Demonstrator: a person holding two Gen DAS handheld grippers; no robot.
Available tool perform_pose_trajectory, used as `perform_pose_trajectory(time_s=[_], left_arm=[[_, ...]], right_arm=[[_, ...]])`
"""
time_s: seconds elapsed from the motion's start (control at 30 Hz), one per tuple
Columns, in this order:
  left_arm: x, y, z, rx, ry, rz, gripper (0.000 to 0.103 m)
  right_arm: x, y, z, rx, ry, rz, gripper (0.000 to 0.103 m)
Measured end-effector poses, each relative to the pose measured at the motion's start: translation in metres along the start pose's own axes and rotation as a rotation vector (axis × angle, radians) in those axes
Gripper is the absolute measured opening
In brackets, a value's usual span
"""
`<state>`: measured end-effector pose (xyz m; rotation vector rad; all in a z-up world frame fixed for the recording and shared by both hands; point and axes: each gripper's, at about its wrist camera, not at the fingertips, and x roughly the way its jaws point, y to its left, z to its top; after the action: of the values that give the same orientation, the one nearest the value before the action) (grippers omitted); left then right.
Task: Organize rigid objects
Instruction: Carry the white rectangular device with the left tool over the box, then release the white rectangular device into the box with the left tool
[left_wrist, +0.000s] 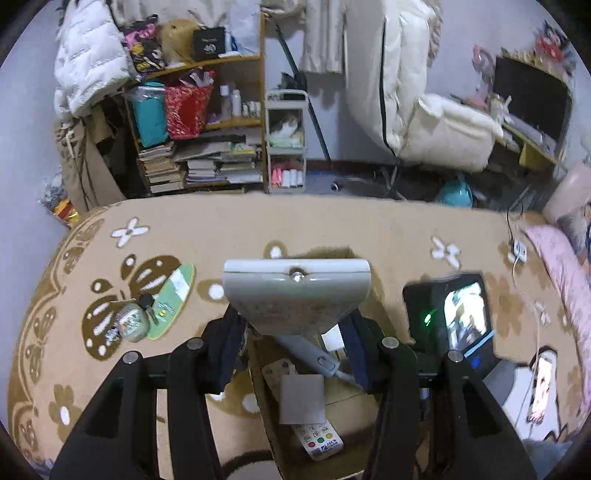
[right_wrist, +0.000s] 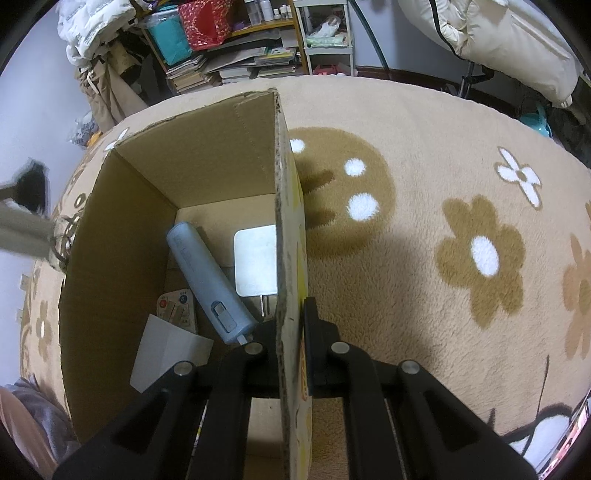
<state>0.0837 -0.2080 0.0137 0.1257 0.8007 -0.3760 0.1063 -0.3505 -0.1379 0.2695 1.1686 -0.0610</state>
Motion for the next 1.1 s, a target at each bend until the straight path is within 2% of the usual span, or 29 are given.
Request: perform_pose_trajectory(time_s=[0.3,0.43,0.57,0.87,0.93,1.0,1.1], left_arm=[[-0.070,0.000,0.031,-0.022,-0.159,-0.058,0.049],[-0.076,-0.006,0.035,-0.007,-0.169,-0.056,0.049],[-0.053,-0.009,0.028,-0.002,-0.109,-0.048,0.049],[0.040,0.000,-0.013,-0.024,0.151,0.015,0.049],[0.053,0.001,-0.022,-0.006,0.172,0.040,0.049],[0.056,-0.002,-0.027,0.023,0.160,0.049,0.049],[0.056,-0.005,-0.028,0.068,0.139,0.089,0.055]], right_arm=[[0.001,0.000,0.001,-0.002,0.000,-0.003,0.008],[0.001,0.000,0.001,-0.005,0.000,-0.005,0.008],[0.001,-0.001,0.001,-0.002,0.000,-0.003,0.008],[0.001,0.000,0.001,-0.004,0.000,-0.004,0.009],[0.001,0.000,0.000,-0.004,-0.001,-0.004,0.009],[0.001,0.001,0.001,-0.008,-0.001,-0.008,0.009],[0.002,0.002,0.001,-0.008,-0.001,-0.007,0.009]])
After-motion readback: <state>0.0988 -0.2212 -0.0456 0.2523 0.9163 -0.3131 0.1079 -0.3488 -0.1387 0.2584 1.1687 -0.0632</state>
